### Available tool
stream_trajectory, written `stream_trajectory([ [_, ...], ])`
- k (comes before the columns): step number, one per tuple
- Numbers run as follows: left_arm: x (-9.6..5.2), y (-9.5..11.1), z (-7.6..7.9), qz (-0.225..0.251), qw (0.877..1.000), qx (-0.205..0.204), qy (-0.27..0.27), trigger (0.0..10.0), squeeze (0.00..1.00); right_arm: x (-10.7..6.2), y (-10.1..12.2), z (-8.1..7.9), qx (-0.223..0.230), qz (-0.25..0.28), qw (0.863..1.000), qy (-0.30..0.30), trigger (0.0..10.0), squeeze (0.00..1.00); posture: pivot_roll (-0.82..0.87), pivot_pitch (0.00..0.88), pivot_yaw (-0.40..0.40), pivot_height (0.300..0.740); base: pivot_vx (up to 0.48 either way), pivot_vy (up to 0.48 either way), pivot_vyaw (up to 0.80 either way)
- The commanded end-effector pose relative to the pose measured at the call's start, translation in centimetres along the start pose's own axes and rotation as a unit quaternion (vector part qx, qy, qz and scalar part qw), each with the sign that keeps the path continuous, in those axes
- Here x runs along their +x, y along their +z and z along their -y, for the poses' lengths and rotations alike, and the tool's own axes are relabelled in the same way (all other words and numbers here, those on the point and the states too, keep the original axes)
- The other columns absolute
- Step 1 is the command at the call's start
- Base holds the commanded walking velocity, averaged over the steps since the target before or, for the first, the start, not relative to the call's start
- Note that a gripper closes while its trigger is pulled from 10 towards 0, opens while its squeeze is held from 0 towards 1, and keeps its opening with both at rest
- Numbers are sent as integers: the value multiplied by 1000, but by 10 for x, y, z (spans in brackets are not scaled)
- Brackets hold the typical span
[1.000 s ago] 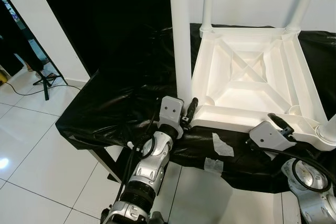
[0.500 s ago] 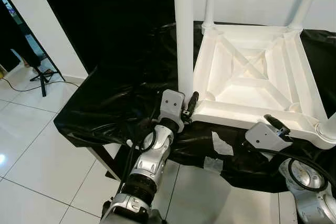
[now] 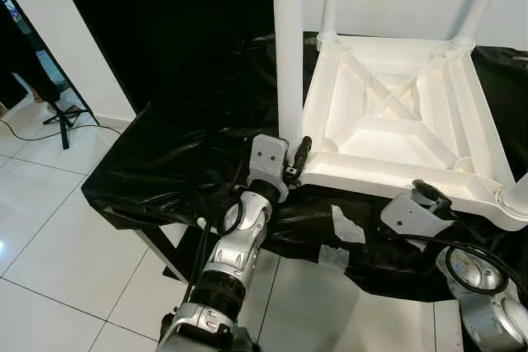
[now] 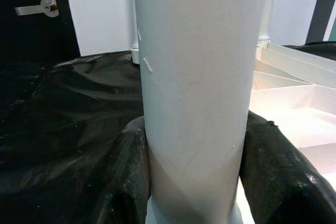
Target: Building children table
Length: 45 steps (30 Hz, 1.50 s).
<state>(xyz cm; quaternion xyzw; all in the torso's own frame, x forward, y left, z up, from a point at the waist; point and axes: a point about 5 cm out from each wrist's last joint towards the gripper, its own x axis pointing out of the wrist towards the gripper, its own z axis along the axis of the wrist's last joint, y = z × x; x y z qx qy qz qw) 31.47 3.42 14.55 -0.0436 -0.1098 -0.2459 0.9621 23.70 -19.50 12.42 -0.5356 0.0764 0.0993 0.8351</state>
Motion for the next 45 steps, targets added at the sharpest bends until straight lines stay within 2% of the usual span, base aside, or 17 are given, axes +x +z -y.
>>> stream_trajectory([
  [1,14,39,2,88,996,3,2,0,0,2,-3,-9,-10,-7,1000,22,10000,0,95,0,40,740,0,0,0],
  [5,13,41,3,92,996,2,0,0,0,8,-4,-10,-27,-2,999,20,10000,0,94,0,42,740,0,0,0],
  [13,11,52,6,108,994,-11,1,0,0,26,-11,-15,-97,-2,995,5,10000,0,116,0,32,740,0,0,0],
  [20,9,56,7,115,993,-14,1,0,0,32,-13,-22,-129,-3,992,-7,10000,0,122,0,29,740,0,0,0],
  [26,8,57,9,113,993,-16,-1,0,0,36,-14,-19,-136,-4,990,-31,9765,0,118,0,30,740,0,0,0],
  [27,8,57,9,113,993,-16,-2,0,0,37,-15,-19,-138,-5,990,-35,8039,0,117,0,30,740,0,0,0],
  [29,8,57,9,113,993,-17,-2,0,0,37,-16,-19,-139,-6,990,-37,8039,0,117,0,30,740,0,0,0],
  [30,8,57,10,112,994,-17,-4,0,0,37,-16,-19,-139,-7,990,-37,745,0,116,0,29,740,0,0,0],
  [31,8,57,10,112,994,-18,-5,0,0,38,-17,-19,-139,-8,990,-38,0,0,116,0,29,740,0,0,0],
  [32,8,56,11,108,994,-22,-5,2667,0,37,-18,-20,-138,-8,990,-38,0,0,117,0,29,740,0,0,0],
  [33,8,56,11,108,994,-22,-5,2667,0,37,-18,-20,-138,-8,990,-38,0,0,117,0,29,740,0,0,0],
  [34,7,55,11,107,994,-24,-5,9922,776,37,-18,-20,-138,-8,990,-39,0,0,117,0,28,740,0,0,0],
  [37,7,55,11,107,994,-25,-4,9922,776,37,-18,-21,-138,-8,990,-40,0,0,117,0,28,740,0,0,0],
  [38,6,55,12,107,994,-27,-5,10000,1000,37,-18,-21,-138,-8,990,-39,0,0,118,0,28,740,0,0,0],
  [43,6,56,13,107,994,-32,-7,10000,1000,38,-18,-21,-136,-8,990,-40,0,0,118,0,28,740,0,0,0],
  [44,6,56,14,108,993,-38,-10,10000,0,39,-18,-21,-134,-7,990,-41,0,0,118,0,28,740,0,0,0],
  [45,6,56,14,108,993,-38,-10,10000,0,39,-18,-21,-134,-7,990,-41,0,0,118,0,28,740,0,0,0],
])
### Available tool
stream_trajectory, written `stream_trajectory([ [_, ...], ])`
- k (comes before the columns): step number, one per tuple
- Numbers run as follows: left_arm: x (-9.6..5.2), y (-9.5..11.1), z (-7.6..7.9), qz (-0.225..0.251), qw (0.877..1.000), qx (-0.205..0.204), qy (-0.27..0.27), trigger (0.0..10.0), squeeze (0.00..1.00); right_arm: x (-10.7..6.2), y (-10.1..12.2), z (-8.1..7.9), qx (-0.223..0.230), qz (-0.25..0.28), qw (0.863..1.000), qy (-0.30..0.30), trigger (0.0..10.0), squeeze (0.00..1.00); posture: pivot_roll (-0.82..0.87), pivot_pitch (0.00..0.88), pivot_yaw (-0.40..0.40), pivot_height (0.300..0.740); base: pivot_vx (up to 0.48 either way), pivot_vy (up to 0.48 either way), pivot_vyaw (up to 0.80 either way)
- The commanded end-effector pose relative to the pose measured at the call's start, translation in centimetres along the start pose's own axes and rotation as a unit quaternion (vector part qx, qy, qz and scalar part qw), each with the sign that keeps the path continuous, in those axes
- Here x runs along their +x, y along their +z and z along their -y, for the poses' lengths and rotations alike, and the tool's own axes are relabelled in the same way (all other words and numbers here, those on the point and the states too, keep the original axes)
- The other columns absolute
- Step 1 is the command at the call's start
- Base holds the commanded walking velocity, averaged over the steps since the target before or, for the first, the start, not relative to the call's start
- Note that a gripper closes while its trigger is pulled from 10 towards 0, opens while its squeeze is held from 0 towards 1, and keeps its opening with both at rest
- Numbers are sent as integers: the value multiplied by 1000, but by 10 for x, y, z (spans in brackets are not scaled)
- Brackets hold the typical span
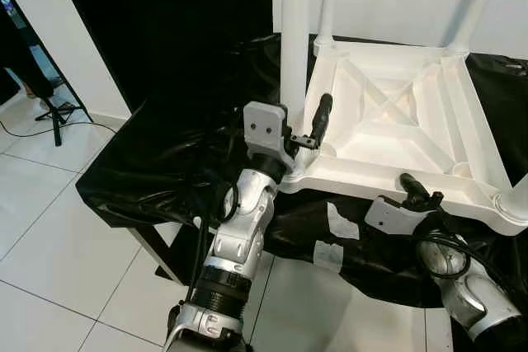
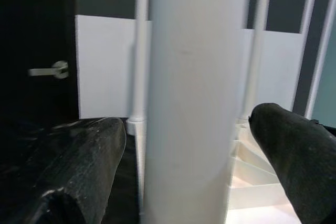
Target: Building children table
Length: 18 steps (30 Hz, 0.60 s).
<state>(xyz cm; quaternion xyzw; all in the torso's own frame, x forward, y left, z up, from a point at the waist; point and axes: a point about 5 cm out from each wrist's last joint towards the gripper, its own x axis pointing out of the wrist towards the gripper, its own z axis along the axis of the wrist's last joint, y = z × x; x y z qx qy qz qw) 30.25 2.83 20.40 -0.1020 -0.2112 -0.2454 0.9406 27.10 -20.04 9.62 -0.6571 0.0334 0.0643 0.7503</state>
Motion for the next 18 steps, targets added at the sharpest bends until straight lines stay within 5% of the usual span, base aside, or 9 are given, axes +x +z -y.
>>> stream_trajectory([
  [1,-1,-3,1,-7,1000,-10,-6,10000,0,0,1,-7,15,-3,1000,10,0,0,120,0,25,740,0,0,0],
  [9,-17,-8,-14,-21,999,-23,10,10000,0,4,0,0,31,-9,999,-21,0,0,115,0,30,740,0,0,0],
  [13,-50,-17,-8,-59,987,-130,-73,10000,0,7,1,1,60,-19,998,-32,0,0,123,0,30,740,0,0,0],
  [18,-70,-19,-4,-76,971,-192,-119,10000,0,11,4,2,94,-24,995,-36,0,0,128,0,30,740,0,0,0],
])
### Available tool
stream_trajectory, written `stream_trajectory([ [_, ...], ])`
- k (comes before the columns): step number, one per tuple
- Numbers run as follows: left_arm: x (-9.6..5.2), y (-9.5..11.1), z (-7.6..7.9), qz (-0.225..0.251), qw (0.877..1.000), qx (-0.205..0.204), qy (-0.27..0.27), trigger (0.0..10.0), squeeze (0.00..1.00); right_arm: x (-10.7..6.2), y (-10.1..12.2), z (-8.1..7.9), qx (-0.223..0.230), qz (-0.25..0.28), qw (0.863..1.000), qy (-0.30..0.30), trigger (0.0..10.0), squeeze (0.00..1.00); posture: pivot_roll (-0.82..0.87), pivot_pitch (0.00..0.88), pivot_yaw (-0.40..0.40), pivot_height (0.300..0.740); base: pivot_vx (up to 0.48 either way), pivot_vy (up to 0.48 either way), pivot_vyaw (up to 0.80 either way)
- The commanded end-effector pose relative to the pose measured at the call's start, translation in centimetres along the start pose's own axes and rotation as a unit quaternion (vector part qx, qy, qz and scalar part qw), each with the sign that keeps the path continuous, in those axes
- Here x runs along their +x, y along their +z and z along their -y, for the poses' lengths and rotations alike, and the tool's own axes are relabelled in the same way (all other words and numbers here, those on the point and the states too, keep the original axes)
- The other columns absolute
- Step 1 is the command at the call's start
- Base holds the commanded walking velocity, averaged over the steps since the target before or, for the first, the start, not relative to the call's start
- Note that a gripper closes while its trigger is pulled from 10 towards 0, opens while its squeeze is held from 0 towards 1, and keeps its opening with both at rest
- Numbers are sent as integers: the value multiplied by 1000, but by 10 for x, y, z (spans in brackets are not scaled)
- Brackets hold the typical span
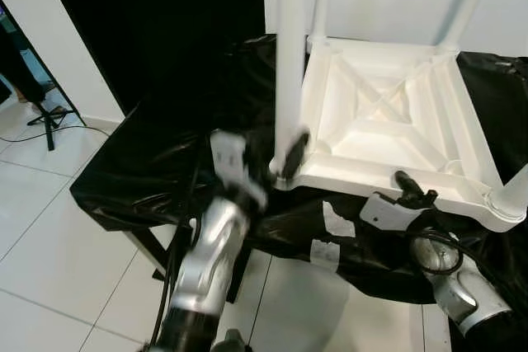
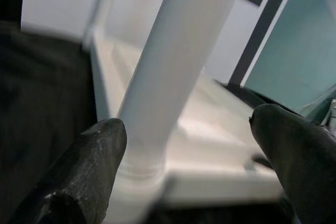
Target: Building children table
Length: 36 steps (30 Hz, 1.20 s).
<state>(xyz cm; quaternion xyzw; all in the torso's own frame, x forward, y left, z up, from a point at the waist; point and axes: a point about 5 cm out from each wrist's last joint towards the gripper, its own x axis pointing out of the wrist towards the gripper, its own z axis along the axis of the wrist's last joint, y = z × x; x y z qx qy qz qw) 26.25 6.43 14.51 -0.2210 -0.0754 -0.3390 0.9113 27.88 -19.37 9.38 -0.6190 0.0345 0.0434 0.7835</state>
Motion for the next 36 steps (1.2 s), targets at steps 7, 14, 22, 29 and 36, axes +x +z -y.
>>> stream_trajectory([
  [7,-2,-8,12,-12,998,-5,-67,10000,0,15,8,12,74,-5,997,-35,0,0,132,0,30,740,0,0,0],
  [14,3,-9,14,-22,996,-20,-79,10000,0,37,20,36,114,22,991,-69,0,0,126,0,31,740,0,0,0],
  [22,3,-14,17,-35,996,-11,-82,10000,0,50,32,52,139,48,985,-89,0,0,133,0,16,740,0,0,0],
  [29,3,-15,16,-35,997,-10,-71,10000,0,45,46,62,234,86,962,-109,0,0,124,0,23,740,0,0,0],
  [36,4,-16,17,-39,996,-8,-76,10000,0,42,57,75,327,121,929,-123,0,0,116,0,32,740,0,0,0],
])
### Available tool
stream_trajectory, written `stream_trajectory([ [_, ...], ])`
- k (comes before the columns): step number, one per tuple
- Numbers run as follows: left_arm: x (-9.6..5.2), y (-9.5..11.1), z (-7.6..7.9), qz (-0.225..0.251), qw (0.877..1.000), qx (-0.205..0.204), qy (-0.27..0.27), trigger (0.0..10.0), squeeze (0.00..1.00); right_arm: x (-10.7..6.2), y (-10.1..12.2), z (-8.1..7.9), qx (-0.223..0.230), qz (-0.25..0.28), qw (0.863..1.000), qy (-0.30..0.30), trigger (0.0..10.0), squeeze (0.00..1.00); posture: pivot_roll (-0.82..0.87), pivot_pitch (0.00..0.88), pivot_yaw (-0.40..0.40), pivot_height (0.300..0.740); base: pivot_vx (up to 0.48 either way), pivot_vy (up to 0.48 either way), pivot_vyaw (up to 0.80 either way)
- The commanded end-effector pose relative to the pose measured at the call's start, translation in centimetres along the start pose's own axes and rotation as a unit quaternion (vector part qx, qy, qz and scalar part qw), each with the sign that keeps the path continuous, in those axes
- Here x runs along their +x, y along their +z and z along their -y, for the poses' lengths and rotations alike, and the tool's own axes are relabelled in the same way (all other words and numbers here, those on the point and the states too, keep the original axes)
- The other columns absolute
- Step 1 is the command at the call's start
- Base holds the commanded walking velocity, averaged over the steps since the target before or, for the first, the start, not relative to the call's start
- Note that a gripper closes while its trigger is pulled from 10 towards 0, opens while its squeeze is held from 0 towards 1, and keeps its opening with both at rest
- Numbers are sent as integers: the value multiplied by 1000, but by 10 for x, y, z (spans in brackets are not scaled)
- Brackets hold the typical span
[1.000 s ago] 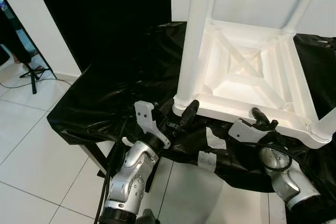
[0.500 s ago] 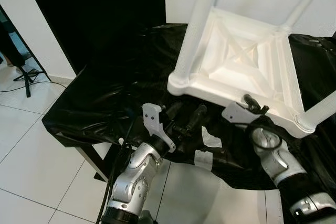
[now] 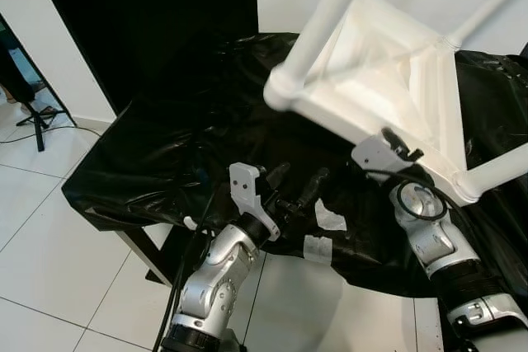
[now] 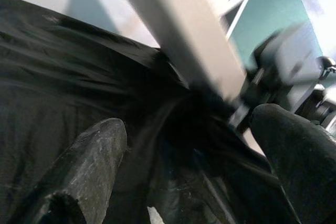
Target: Building children table
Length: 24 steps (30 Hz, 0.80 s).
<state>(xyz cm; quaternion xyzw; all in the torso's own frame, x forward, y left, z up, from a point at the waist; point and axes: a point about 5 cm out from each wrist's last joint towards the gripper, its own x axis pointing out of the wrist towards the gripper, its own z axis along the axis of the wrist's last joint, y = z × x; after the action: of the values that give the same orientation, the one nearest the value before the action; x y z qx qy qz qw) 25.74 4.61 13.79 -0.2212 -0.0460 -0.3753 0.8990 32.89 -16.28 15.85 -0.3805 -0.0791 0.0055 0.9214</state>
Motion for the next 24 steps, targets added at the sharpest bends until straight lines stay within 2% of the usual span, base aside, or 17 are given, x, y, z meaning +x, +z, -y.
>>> stream_trajectory([
  [1,1,-2,4,-7,999,10,-47,10000,0,3,21,8,85,48,995,-24,0,0,115,0,34,740,0,0,0],
  [7,1,-2,4,-8,999,12,-49,10000,0,3,24,11,110,54,992,-29,0,0,116,0,36,740,0,0,0],
  [12,0,-2,4,-10,999,14,-50,10000,0,2,27,7,147,58,987,-4,0,0,119,0,35,740,0,0,0],
  [13,0,-3,4,-10,999,15,-49,10000,0,1,29,6,177,61,982,7,0,0,119,0,35,740,0,0,0],
  [14,0,-3,4,-10,999,15,-49,10000,0,1,29,6,177,61,982,7,0,0,119,0,35,740,0,0,0],
  [15,0,-3,4,-11,999,17,-48,10000,0,0,34,5,244,71,967,24,0,0,119,0,34,740,0,0,0],
  [16,0,-3,4,-11,999,18,-47,10000,0,0,36,6,268,76,960,28,0,0,120,0,34,740,0,0,0],
  [18,0,-3,4,-11,999,18,-47,10000,0,0,36,6,268,76,960,28,0,0,120,0,34,740,0,0,0],
  [19,0,-4,4,-12,999,19,-47,10000,0,-2,39,9,298,83,950,29,0,0,118,0,36,740,0,0,0],
  [24,0,-4,4,-12,999,21,-47,10000,0,-3,39,11,314,85,945,27,0,0,116,0,39,740,0,0,0],
])
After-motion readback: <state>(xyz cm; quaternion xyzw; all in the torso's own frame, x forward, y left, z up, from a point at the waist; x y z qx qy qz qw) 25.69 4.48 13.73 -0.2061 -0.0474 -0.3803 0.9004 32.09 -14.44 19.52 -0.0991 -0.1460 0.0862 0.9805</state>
